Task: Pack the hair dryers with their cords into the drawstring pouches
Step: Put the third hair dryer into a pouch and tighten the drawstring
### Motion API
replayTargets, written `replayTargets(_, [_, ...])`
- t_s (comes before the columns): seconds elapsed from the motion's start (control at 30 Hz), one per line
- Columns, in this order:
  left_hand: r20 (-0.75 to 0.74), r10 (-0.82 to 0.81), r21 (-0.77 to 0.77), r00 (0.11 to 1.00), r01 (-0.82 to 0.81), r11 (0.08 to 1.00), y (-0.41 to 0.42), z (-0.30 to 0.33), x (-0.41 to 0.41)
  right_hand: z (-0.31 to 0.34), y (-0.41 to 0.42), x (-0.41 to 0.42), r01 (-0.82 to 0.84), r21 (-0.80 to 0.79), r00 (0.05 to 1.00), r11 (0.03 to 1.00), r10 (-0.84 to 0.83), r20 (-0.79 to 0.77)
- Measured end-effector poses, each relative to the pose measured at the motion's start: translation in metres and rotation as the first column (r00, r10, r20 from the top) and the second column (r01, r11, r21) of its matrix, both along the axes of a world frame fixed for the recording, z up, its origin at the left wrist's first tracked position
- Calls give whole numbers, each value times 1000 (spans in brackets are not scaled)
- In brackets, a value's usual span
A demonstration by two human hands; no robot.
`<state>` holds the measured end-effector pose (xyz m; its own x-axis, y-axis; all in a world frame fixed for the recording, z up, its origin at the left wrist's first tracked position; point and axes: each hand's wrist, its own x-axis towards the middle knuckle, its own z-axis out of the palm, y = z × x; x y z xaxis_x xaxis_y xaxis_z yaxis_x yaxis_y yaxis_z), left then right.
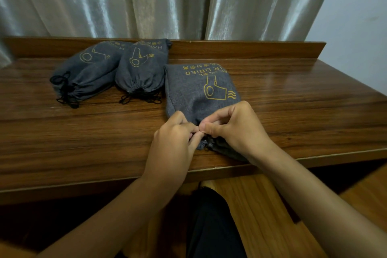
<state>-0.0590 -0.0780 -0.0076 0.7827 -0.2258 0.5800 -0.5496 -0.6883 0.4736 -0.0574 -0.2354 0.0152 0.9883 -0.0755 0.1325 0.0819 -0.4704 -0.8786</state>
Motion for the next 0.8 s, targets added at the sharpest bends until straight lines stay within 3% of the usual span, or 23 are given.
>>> replayTargets(0.1, [-112,-88,-128,990,73,989,1,-1,2,-2,-1,-2,-34,153,999,988,35,-1])
replayTargets(0.2, [-350,-199,-395,915,49,917,3,3,8,-6,-1,-2,-82,318,996,944,92,-18])
replayTargets(0.3, [-533,-308,-550,788,-46,834,6,7,14,-8,-3,1,-118,345,991,931,135,-25])
replayTargets(0.37, [-547,-319,-581,774,-76,810,8,8,14,-9,-4,2,-140,344,987,928,160,-29])
replayTargets(0.5, [-484,-256,-536,837,-53,843,8,7,15,-8,-6,3,-149,342,983,928,176,-48])
replayTargets(0.63, [-151,-71,-262,986,30,965,5,3,9,-5,-6,5,-142,340,973,930,194,-123])
replayTargets(0.8, [127,-71,-91,989,83,992,7,0,2,6,-9,8,-110,397,937,911,228,-264])
